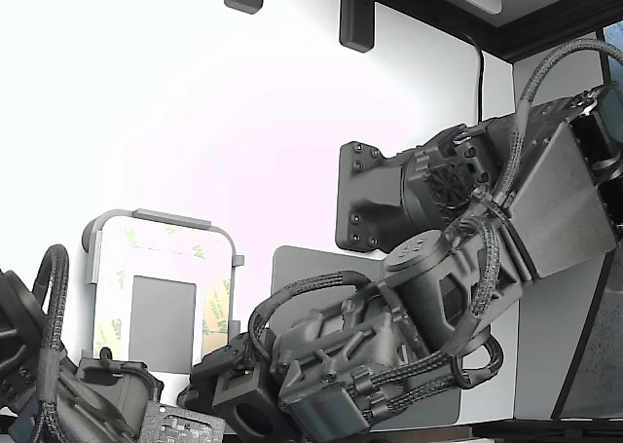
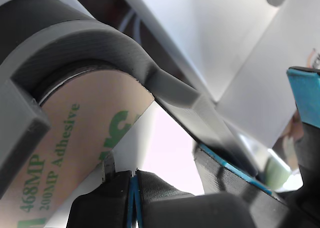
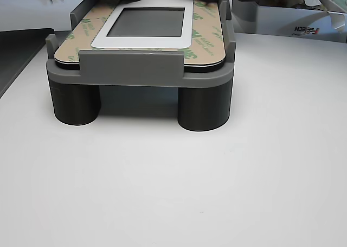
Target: Peel off protective film from adhesive tape.
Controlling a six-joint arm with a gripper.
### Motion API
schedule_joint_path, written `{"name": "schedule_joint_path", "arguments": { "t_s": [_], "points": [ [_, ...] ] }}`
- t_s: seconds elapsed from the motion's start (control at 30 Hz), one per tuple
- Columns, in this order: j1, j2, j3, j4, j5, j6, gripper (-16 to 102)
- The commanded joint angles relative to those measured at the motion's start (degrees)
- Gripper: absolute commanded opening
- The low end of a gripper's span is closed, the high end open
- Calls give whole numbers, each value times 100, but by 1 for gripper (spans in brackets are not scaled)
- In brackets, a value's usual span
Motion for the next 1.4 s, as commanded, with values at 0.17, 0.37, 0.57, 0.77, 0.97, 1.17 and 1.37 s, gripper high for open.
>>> {"name": "schedule_joint_path", "arguments": {
  "t_s": [0.17, 0.37, 0.57, 0.77, 0.97, 1.17, 1.37],
  "points": [
    [18, 237, -97, 18, 18, 44, -11],
    [53, 290, -18, -9, 35, 70, -11],
    [53, 316, 62, -88, 26, 70, -11],
    [53, 378, 123, -97, 18, 70, -11],
    [53, 413, 141, -62, 26, 53, -11],
    [53, 466, 167, -9, 35, 18, -11],
    [53, 545, 316, -88, 35, 9, -11]
  ]
}}
